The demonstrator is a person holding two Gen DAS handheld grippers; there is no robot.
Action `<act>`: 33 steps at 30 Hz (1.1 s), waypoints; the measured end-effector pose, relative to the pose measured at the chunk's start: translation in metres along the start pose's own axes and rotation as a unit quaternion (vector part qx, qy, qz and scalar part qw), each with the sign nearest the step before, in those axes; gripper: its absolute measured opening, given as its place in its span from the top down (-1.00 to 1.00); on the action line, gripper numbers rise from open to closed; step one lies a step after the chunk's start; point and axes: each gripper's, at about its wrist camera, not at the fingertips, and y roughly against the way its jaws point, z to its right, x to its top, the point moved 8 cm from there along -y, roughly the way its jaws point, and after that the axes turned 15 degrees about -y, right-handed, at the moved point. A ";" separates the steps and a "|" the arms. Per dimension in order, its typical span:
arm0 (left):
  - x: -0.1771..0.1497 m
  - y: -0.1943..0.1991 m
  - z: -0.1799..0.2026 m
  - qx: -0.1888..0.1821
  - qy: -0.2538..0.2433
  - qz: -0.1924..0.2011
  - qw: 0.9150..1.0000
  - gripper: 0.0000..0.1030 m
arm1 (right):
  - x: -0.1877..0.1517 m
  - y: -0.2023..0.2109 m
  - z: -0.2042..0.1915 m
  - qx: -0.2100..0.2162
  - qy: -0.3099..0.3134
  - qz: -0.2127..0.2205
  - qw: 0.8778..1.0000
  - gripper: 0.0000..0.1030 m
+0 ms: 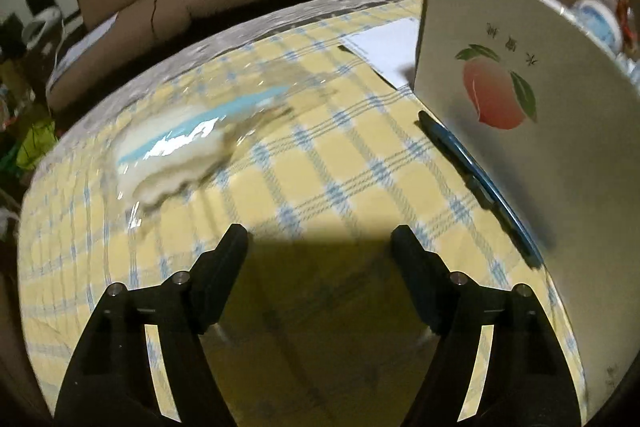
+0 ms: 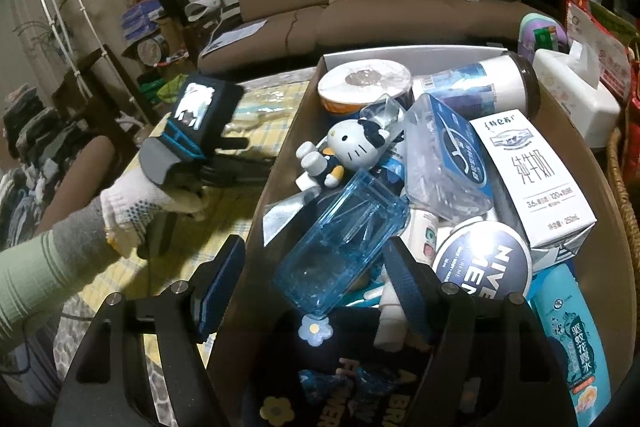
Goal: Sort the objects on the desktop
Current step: 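Move the left tool toward the clear bag while the right tool moves toward the blue pen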
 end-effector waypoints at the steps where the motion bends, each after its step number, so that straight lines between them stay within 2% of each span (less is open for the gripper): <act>1: -0.005 0.005 0.000 -0.011 0.005 0.007 1.000 -0.38 | 0.000 0.000 0.000 -0.001 0.002 0.001 1.000 -0.44; 5: -0.025 0.034 -0.005 -0.037 0.010 0.039 0.999 -0.38 | 0.005 0.002 -0.014 -0.001 0.013 -0.004 1.000 -0.44; 9: -0.046 0.059 -0.027 -0.051 0.031 0.057 0.997 -0.47 | 0.020 0.003 -0.052 0.003 0.047 0.004 0.999 -0.37; 14: -0.056 0.080 -0.062 -0.033 0.042 0.075 0.996 -0.48 | 0.042 -0.028 -0.110 0.007 0.080 -0.018 0.997 -0.13; 17: -0.056 0.088 -0.082 -0.019 0.050 0.087 0.995 -0.48 | 0.050 -0.059 -0.130 -0.001 0.081 -0.036 0.996 -0.10; 28: -0.071 0.093 -0.126 -0.008 0.081 0.099 0.992 -0.49 | 0.051 -0.136 -0.139 -0.054 0.062 -0.073 0.994 -0.10; 33: -0.074 0.088 -0.135 -0.008 0.087 0.099 0.991 -0.49 | 0.052 -0.163 -0.132 -0.087 0.069 -0.090 0.990 0.01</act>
